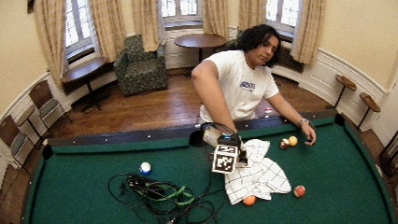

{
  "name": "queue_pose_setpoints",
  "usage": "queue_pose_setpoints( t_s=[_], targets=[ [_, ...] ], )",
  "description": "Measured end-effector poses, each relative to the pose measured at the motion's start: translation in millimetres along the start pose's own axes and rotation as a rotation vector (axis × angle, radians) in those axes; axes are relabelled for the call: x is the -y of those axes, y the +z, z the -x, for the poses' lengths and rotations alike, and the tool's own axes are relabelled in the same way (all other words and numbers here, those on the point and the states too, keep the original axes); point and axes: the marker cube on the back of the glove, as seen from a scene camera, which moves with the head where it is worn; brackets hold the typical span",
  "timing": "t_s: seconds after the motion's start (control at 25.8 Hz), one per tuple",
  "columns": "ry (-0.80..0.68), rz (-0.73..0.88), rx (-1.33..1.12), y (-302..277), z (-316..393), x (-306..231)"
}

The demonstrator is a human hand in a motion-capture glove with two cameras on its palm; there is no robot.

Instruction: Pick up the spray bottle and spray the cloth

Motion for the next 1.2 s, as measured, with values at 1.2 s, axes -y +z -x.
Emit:
queue_pose_setpoints(
  t_s=[1.2],
  targets=[
    [-1.079,-0.401,0.562,-29,257,-141]
  ],
)
